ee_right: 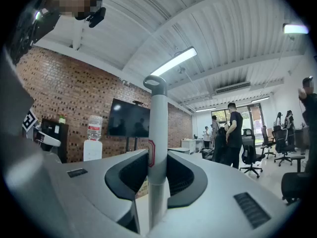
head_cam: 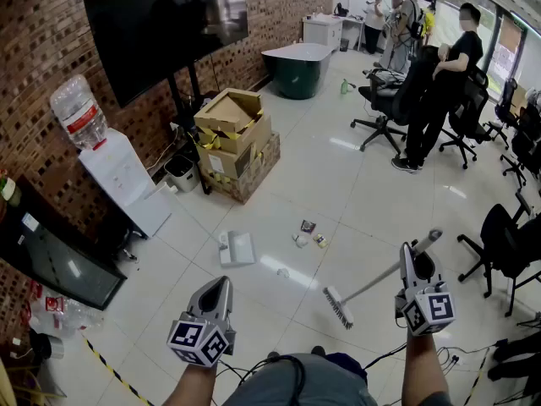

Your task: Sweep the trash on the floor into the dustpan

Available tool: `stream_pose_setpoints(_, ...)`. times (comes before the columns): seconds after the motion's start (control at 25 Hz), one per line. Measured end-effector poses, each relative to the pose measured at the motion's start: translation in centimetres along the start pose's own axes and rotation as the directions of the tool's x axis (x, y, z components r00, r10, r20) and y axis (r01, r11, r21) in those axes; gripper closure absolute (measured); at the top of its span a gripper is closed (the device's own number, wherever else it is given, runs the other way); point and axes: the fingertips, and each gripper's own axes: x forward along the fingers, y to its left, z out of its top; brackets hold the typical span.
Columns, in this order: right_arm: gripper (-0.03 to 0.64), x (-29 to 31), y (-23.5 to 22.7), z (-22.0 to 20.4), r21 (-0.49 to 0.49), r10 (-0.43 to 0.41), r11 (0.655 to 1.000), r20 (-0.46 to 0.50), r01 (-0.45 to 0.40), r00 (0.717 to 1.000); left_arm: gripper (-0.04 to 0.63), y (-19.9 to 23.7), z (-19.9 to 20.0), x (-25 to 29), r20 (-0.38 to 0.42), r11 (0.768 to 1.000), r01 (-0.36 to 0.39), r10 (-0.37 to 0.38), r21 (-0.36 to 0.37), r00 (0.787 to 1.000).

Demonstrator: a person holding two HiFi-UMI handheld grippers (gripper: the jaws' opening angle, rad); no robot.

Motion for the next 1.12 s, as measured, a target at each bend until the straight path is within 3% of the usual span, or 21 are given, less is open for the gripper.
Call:
stream_pose_setpoints(0.32, 0.509, 3.5, 0.7, -0.5, -0.03, -0.032, 0.999, 0.025, 0.032, 0.999, 0.589, 4.4, -0.5, 2.8, -0.025, 1.0, 0.031, -0.03, 0.007, 0.999)
stream_pose_setpoints(0.6, 0.509, 9.9, -2.4, -2.4, -0.011, -0.021, 1.0, 0.03, 0.021, 0.999, 0.589, 6.1, 0.1, 10.3, -0.023, 1.0, -0.003, 0.004, 0.029, 1.0)
stream_pose_setpoints(0.8, 0.509, 15.8, -5.5, -4.2, 0.025, 0.033, 0.999, 0.022, -0.033, 0.999, 0.589, 5.8, 1.4, 17.8, -0.016, 0.998, -0.043, 0.044, 0.048, 0.999)
stream_pose_setpoints(1.12, 0.509, 26.6, -10.5, -3.9, 0.081, 0.171, 0.981, 0.048, -0.174, 0.984, 0.589, 3.4, 6.8, 29.9, 0.037, 0.987, -0.121, 0.118, 0.101, 0.992)
